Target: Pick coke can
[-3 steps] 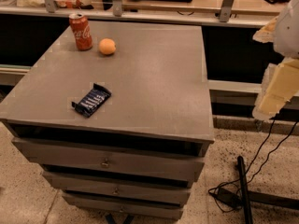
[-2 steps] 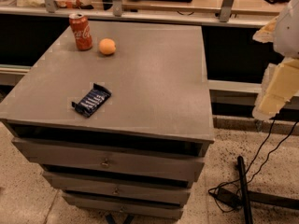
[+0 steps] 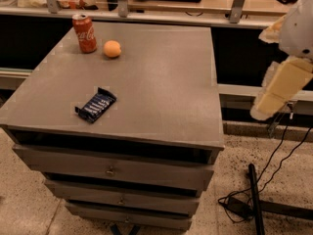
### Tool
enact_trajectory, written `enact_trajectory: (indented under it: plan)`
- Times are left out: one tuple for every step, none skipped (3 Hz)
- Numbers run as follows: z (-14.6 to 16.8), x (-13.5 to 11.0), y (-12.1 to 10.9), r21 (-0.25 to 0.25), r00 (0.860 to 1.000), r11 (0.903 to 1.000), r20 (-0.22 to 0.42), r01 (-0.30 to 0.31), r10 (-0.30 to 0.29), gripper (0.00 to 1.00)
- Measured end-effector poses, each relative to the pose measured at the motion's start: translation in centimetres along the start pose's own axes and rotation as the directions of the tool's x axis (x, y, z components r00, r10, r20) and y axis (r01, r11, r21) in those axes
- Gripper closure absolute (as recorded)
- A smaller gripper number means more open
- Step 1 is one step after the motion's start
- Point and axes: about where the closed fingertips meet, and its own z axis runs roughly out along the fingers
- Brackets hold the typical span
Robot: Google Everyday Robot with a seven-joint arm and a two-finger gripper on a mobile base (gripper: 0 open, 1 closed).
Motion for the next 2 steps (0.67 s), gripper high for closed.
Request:
enact_trajectory:
  plan:
    - [2.3, -4.5, -2.3, -0.034, 0.966, 0.9903, 0.218, -0.135, 0.139, 0.00]
    - [5.8, -10.2, -6.1, -0.089, 0.856, 0.9529, 0.422, -0.290, 0.300, 0.00]
